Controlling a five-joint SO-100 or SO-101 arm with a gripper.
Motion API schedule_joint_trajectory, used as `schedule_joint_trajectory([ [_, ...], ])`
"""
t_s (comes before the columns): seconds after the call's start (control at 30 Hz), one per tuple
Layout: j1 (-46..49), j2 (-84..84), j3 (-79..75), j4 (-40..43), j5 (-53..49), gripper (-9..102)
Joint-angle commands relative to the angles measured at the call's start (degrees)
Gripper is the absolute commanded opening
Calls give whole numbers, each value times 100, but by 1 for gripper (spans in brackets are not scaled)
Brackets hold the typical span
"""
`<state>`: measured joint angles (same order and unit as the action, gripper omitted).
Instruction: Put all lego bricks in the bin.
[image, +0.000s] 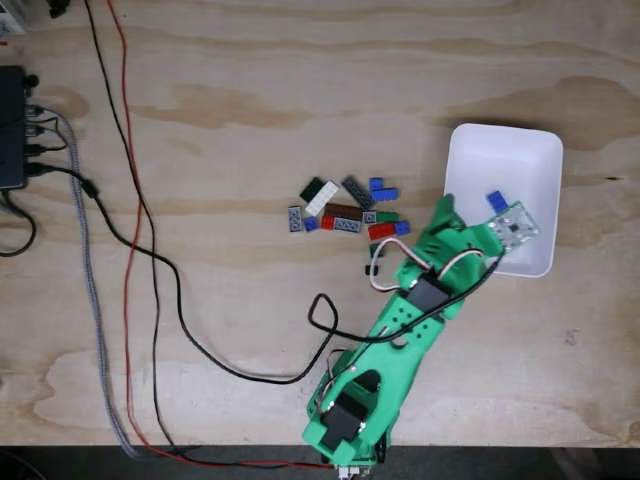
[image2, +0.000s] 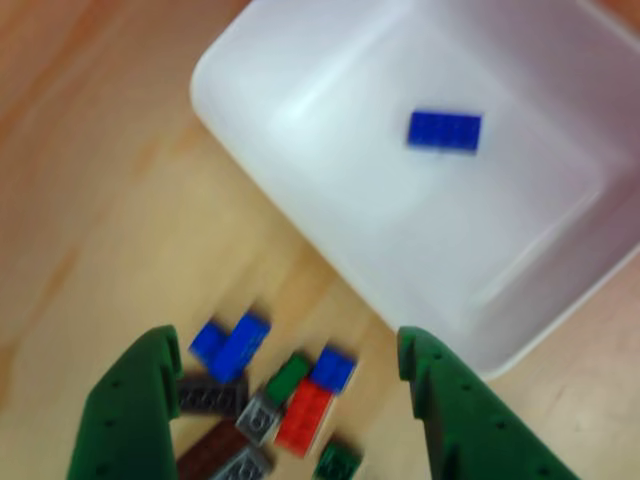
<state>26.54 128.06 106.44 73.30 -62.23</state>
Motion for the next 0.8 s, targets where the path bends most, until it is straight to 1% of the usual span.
schedule_joint_trajectory([
  [0.0, -2364, 826, -492, 2522, 571, 23],
  [0.03, -2725, 738, -132, 2698, 589, 22],
  [0.1, -2900, 475, 791, 2575, 352, 21],
  [0.2, -2294, -62, 2136, 1661, -536, 20],
  [0.3, -1556, -325, 3041, 281, -1424, 21],
  [0.37, -1248, -413, 3234, -149, -2030, 23],
  [0.43, -1090, -562, 3226, -527, -2347, 23],
  [0.5, -1028, -773, 3182, -967, -2426, 23],
  [0.6, -1063, -1028, 3173, -1415, -2602, 23],
  [0.77, -1380, -1336, 3270, -1723, -2646, 20],
])
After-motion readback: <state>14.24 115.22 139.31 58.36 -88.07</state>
